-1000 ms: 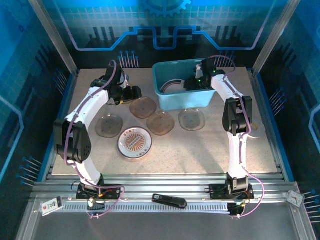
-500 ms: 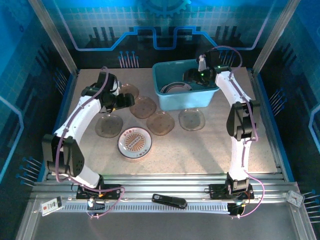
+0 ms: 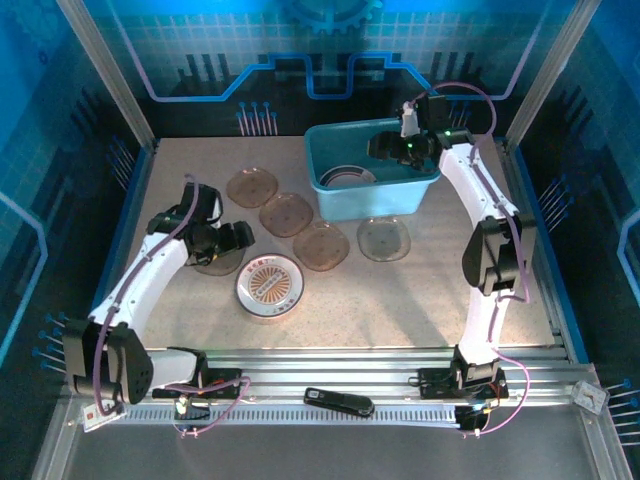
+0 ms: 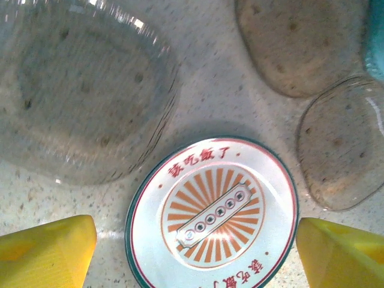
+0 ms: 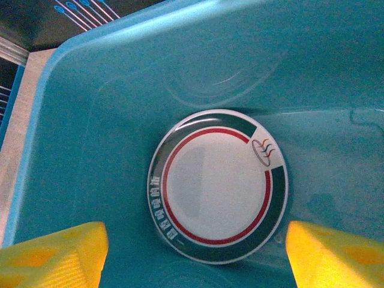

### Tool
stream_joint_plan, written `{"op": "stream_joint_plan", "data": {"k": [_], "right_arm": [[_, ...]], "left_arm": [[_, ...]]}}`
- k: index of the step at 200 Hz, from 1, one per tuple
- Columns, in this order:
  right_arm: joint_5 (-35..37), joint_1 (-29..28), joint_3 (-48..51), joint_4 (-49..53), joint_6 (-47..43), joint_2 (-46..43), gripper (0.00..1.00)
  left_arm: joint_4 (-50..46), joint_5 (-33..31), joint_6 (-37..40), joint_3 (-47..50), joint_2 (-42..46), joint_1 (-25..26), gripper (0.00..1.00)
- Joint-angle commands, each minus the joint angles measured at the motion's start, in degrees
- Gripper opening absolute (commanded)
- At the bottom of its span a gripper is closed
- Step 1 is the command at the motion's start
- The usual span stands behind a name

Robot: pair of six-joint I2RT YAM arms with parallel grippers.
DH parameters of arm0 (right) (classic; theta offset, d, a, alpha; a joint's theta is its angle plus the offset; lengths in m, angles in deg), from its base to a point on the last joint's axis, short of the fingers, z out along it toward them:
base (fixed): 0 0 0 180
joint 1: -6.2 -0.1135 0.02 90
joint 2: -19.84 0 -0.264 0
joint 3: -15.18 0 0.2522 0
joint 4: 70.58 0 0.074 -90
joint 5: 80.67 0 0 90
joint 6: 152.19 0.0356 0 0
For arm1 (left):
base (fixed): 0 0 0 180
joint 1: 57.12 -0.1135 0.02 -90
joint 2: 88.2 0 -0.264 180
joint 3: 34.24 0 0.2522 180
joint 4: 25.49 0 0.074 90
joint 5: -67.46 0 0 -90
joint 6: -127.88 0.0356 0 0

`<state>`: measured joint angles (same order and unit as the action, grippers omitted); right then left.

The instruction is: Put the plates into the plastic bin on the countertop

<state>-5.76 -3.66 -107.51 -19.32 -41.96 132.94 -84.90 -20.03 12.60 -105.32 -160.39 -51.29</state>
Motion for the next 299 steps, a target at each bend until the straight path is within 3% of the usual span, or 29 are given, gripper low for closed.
{"op": "stream_joint_plan", "data": {"k": [1,79,130,197,237,299], "right_arm": [[0.69,-1.11,2.77,-0.26,-1.73,-6.80,0.79],[0.22,-1.87,19.48,-2.95,-1.30,-21.36,0.78],[1.44,-4.38,30.19,-4.83,-0.37,-29.50,0.77],[3.14,-5.25,35.26,-4.45,-0.19,-32.58,0.76],[3.20,-5.51,36.89,-5.39,0.75,-33.21,0.76],[3.73,-6.13,38.23,-6.12,1.40,-32.68,0.75]], "left_arm": [[0.00,-0.18,-4.70,4.04,2.16,-0.47,0.87],[4.40,0.09,-10.83,16.84,4.65,-0.46,0.86],[9.65,3.99,-10.10,18.30,-2.35,0.44,0.83],[13.01,4.86,-9.35,17.77,-9.71,2.70,0.79],[15.09,5.56,-9.44,17.97,-11.45,3.04,0.73],[16.20,6.02,-8.74,18.19,-13.86,3.31,0.54]]}}
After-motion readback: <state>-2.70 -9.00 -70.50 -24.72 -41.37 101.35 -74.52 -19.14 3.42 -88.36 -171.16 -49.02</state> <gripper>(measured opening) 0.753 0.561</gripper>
